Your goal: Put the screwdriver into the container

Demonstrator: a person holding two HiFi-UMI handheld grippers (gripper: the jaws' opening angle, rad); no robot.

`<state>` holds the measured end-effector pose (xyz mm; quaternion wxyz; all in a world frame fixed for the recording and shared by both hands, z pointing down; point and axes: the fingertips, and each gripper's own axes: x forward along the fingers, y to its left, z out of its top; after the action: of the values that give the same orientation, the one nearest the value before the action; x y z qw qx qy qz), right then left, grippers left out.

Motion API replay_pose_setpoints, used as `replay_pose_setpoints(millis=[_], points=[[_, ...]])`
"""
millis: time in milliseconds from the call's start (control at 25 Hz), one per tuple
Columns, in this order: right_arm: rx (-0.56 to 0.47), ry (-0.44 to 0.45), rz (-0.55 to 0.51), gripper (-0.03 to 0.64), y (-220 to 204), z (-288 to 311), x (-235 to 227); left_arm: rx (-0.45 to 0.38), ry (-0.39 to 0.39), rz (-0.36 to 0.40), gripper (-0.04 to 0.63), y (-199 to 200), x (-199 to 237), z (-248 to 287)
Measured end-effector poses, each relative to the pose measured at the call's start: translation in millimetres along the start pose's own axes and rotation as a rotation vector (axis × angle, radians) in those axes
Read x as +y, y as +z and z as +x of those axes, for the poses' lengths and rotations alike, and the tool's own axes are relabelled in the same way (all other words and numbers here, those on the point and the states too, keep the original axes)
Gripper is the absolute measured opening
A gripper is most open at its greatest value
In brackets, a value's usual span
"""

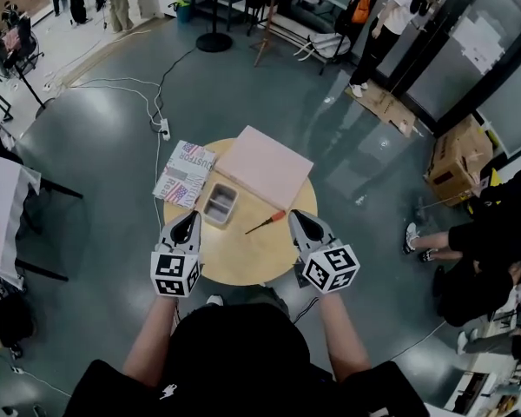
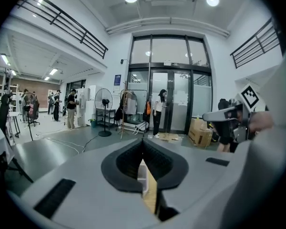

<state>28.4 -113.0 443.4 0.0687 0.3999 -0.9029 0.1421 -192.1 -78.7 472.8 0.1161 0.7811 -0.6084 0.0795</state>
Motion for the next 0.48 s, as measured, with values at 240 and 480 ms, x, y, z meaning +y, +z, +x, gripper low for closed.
replay_pose_setpoints(millis=[240,480], points=[[0.034,0.046,-0.023,0.002,2.5,26.5,-54.8,0.019,0.007,0.035,0.003,-3.9,-33.4,45.9],[0.083,0.084,-0.057,0.002,-19.7,50.7,-103.4,0.062,0.014,0.061,0.003,-27.1,-64.4,91.6]])
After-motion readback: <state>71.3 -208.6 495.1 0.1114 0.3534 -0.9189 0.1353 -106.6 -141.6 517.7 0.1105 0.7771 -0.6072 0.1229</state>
